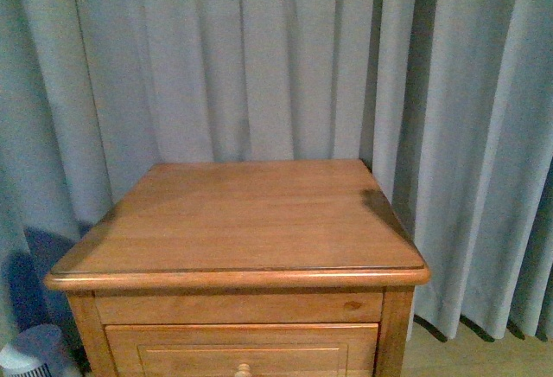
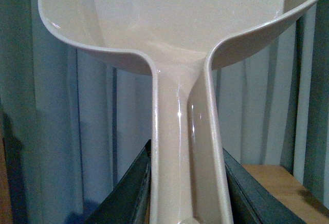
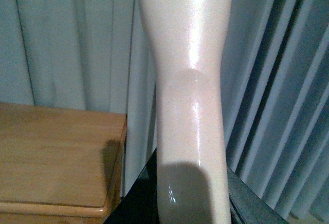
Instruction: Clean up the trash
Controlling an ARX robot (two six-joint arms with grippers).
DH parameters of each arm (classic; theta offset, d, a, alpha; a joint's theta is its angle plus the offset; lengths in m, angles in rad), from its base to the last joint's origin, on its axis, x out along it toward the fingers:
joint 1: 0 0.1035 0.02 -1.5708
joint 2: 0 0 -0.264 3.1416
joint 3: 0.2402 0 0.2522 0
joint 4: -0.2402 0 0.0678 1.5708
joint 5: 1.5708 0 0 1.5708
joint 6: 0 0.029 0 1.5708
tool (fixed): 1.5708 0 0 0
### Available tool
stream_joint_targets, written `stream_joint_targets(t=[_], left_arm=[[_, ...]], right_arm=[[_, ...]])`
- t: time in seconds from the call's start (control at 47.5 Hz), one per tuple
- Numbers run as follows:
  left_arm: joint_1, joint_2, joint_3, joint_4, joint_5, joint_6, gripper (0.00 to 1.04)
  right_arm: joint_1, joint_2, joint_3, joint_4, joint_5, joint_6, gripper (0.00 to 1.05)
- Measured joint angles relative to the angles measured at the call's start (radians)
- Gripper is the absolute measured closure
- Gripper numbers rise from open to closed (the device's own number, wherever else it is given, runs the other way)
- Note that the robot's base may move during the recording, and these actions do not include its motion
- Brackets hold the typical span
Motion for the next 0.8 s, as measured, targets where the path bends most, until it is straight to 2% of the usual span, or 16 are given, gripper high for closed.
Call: stream_joint_targets(t=[0.8], left_arm=[[0.002,-0.004,-0.004,-0.001,-0.003,-0.003,0.77]], right_arm=[[-0.007,0.001,-0.01,0.005,-0.001,-0.01,0.87]])
